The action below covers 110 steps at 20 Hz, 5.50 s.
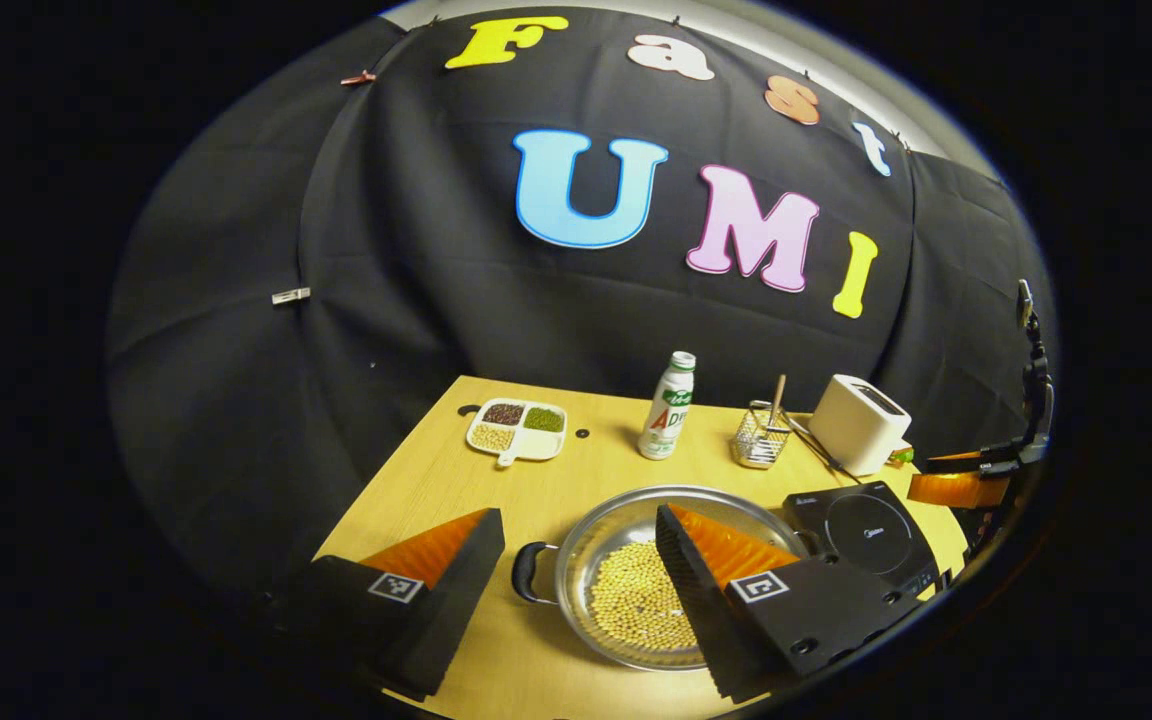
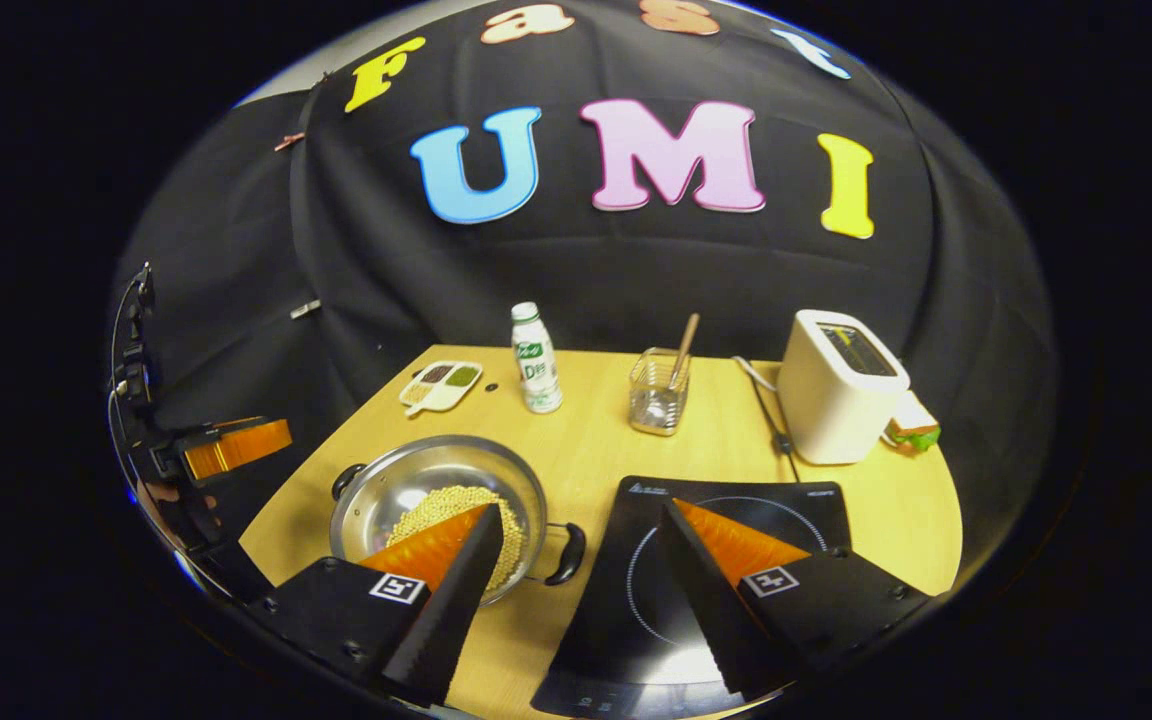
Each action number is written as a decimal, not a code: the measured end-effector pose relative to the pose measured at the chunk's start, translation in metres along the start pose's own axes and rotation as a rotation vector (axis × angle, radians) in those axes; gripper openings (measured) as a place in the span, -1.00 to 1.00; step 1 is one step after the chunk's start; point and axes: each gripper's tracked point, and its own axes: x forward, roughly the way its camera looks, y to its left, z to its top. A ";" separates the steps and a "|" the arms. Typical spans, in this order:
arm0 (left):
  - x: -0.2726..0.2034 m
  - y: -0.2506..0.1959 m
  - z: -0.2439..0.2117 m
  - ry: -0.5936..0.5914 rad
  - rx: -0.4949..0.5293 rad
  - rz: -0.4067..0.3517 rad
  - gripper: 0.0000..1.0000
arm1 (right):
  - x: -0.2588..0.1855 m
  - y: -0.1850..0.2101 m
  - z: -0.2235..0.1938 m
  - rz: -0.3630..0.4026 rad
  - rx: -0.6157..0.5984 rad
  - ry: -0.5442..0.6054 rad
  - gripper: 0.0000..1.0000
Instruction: First push the handle of the pot to place it horizontally, then grasp the pot with both hands and set it on the induction cooktop.
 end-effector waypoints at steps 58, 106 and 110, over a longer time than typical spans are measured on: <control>0.107 0.049 -0.150 0.526 -0.069 -0.105 0.24 | 0.159 0.042 -0.134 -0.036 0.149 0.438 0.19; 0.102 -0.303 -0.112 0.549 0.020 -0.225 0.17 | -0.016 -0.270 -0.076 -0.193 0.263 0.312 0.19; 0.114 -0.318 -0.125 0.569 0.008 -0.217 0.17 | -0.009 -0.289 -0.085 -0.200 0.269 0.339 0.19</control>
